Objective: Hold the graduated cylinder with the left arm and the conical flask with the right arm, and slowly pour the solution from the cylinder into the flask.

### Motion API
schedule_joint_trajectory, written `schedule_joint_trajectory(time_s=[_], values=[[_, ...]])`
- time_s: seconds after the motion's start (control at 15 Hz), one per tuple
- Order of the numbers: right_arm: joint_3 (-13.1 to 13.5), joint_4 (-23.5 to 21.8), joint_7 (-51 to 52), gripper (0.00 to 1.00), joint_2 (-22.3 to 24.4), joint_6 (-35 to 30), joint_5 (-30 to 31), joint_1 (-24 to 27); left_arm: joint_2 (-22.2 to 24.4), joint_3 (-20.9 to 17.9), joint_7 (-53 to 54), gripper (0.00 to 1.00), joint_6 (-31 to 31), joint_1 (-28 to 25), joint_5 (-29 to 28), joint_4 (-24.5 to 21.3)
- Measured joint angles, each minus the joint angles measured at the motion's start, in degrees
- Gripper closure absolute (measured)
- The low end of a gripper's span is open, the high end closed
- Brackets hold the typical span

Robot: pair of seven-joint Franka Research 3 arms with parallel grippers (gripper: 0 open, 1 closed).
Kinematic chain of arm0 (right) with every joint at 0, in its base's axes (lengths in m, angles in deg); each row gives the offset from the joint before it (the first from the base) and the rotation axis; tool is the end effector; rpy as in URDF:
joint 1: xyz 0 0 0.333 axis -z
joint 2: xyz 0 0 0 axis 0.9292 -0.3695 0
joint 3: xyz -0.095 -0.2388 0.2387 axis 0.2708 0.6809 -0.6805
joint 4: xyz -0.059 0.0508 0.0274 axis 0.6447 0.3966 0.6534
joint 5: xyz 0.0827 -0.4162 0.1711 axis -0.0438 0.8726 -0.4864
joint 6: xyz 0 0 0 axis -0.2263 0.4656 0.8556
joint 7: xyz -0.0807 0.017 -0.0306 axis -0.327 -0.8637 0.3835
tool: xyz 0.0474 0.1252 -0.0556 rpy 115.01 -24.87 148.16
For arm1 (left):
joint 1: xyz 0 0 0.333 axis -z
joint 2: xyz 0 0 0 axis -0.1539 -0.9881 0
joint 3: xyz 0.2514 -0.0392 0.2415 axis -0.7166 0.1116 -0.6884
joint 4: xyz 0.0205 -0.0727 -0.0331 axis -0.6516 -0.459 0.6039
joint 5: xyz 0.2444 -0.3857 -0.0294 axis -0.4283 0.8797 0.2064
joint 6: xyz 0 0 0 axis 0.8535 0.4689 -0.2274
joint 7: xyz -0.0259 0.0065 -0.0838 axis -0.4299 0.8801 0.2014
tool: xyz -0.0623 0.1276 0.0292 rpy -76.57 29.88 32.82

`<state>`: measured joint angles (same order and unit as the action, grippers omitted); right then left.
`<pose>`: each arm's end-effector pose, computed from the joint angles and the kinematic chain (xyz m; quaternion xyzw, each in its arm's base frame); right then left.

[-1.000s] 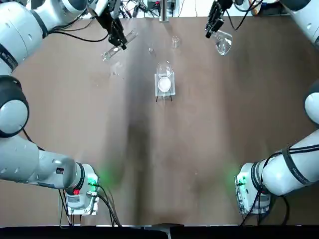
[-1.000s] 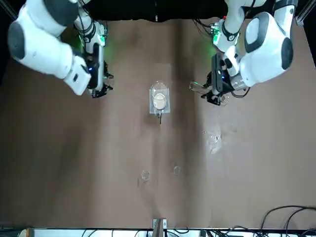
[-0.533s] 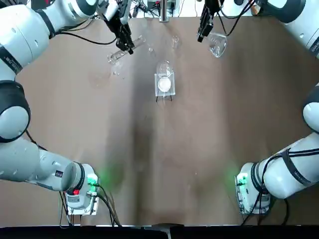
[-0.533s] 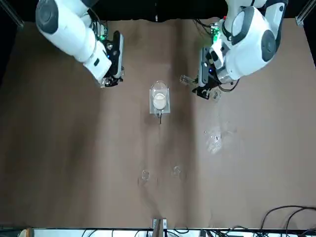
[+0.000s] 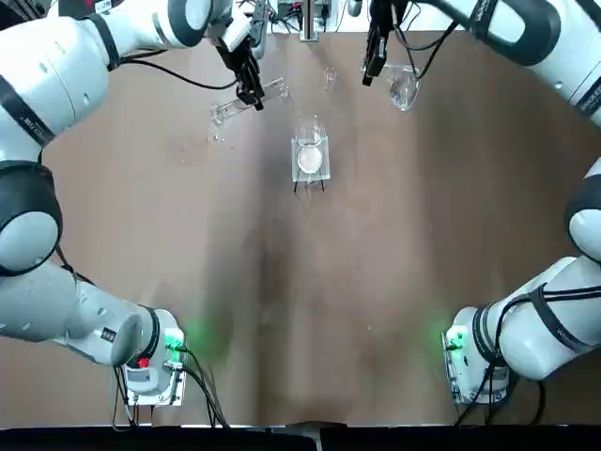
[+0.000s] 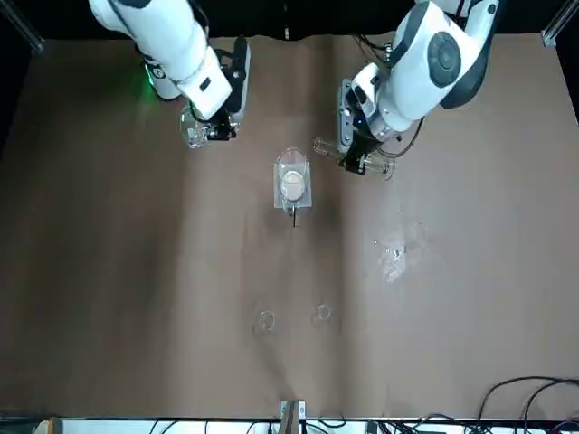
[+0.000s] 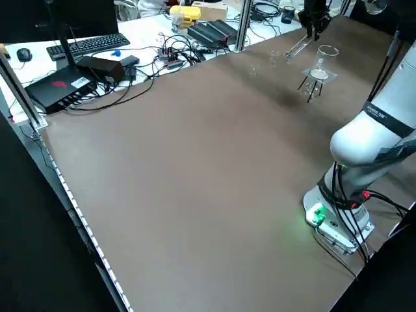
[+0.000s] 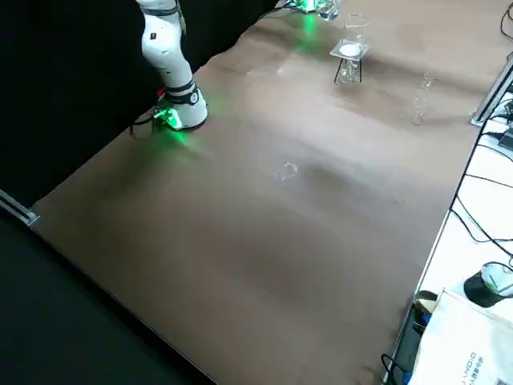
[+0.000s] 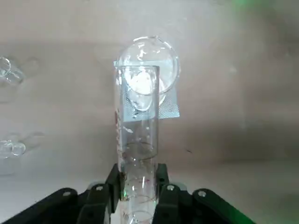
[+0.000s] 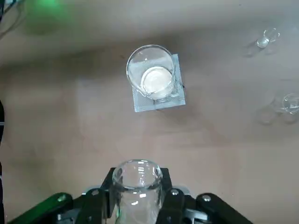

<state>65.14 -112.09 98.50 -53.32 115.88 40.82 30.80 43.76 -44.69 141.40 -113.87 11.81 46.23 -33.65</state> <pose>0.5208 0.4092 0.5790 -0.7395 -0.6647 -0.0079 0.1062 0.5280 -0.3747 0.4613 0.6804 -0.7105 0.0800 0.1605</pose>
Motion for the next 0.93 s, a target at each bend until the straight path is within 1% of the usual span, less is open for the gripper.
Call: schedule_joint_trajectory(time_s=[0.33,0.6,0.93], values=[[0.0,1.9,-4.3,0.61,-1.3,0.1,3.3,-4.0,-2.5,0.0,-6.1,0.66,-1.1,3.2,-4.7,2.4],[0.0,2.4,-7.2,0.61,-2.9,0.1,6.4,-7.0,-4.5,0.0,-10.2,0.66,-1.3,5.2,-8.5,4.3],[0.1,2.7,-8.2,0.61,-3.7,0.1,7.1,-8.0,-5.8,0.0,-13.9,0.66,-1.4,6.7,-12.4,5.1]])
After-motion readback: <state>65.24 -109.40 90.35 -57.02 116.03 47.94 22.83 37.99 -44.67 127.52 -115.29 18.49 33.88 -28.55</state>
